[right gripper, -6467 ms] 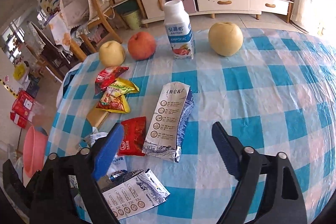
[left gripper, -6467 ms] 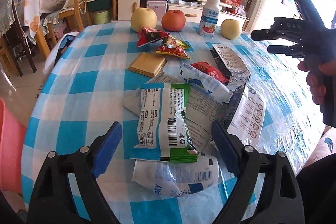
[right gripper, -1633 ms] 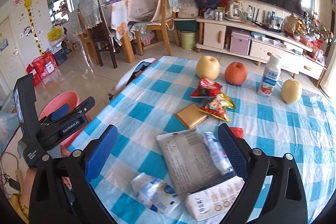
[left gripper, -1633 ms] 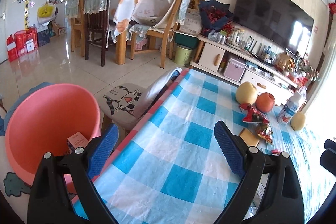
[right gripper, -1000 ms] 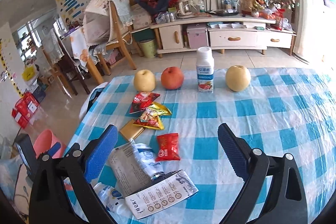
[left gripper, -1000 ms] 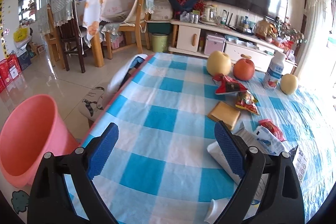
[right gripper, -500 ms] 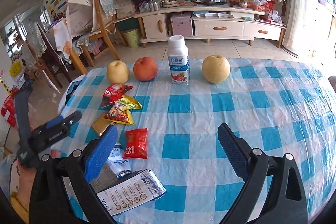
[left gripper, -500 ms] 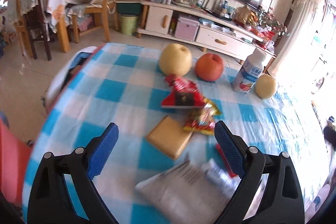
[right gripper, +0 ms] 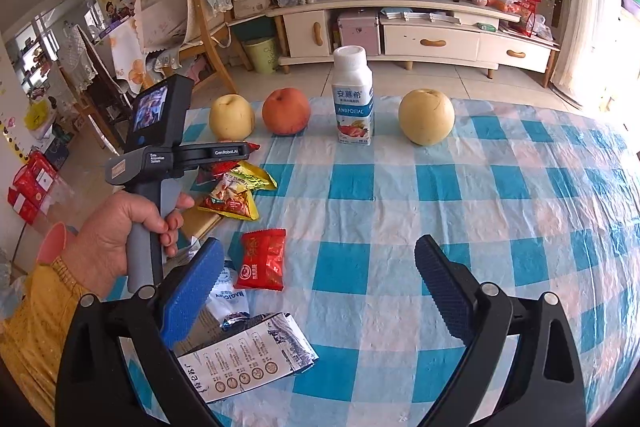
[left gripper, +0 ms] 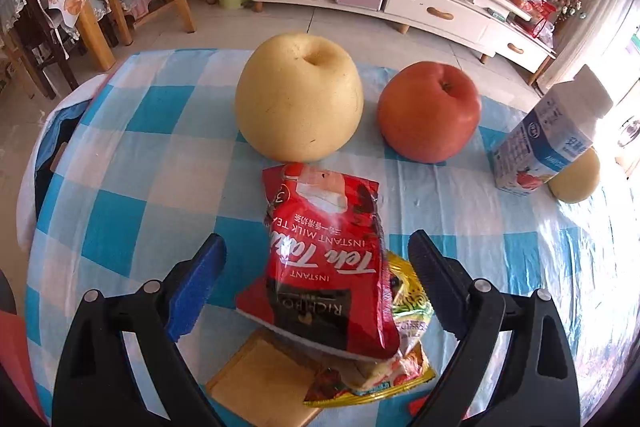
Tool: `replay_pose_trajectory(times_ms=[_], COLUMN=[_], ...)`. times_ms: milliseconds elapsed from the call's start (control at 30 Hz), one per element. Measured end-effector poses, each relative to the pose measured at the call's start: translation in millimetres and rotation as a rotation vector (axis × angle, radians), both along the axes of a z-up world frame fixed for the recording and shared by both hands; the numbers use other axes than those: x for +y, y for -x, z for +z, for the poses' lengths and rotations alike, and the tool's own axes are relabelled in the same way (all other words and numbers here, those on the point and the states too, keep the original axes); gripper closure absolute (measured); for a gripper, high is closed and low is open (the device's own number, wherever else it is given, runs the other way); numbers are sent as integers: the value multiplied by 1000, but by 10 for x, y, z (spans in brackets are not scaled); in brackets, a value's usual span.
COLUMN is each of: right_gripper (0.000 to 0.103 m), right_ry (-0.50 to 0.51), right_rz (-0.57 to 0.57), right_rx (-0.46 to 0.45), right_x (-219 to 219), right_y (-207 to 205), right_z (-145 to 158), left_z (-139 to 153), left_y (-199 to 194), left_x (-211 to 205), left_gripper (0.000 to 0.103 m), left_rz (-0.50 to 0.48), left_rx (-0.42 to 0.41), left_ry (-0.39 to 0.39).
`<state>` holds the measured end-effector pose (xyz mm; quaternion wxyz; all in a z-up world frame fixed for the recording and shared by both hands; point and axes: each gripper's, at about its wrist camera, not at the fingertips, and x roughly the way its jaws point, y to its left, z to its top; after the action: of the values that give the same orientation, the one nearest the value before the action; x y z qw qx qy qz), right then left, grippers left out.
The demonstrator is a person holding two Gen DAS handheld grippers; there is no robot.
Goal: Collect trash
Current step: 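Grasp the red milk-tea bag with the left tool while the right tool grasps the white plastic packet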
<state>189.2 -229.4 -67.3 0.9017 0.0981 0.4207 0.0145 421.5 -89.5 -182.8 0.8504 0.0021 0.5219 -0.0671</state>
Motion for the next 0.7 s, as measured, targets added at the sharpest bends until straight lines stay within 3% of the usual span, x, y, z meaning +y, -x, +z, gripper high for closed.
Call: replay_pose_trajectory(times_ms=[67, 200, 267, 567, 633, 700], right_gripper=[8, 8, 8, 9, 28, 31], right_ry=[-1, -3, -2, 15, 18, 36], right_rz=[6, 53, 96, 319, 350, 367], right_rx=[17, 50, 70, 171, 195, 215], right_x=[7, 79, 167, 737, 826, 898], right_y=[-8, -26, -39, -89, -124, -160], right_z=[-31, -96, -141, -506, -614, -714], left_z=[-63, -91, -81, -21, 7, 41], left_y=[-21, -15, 29, 287, 355, 434], left_x=[0, 43, 21, 199, 281, 372], left_gripper=[16, 38, 43, 49, 49, 49], left_rz=[-2, 4, -1, 18, 26, 35], left_rx=[7, 15, -2, -24, -32, -40], left_ry=[-15, 53, 32, 85, 103, 125])
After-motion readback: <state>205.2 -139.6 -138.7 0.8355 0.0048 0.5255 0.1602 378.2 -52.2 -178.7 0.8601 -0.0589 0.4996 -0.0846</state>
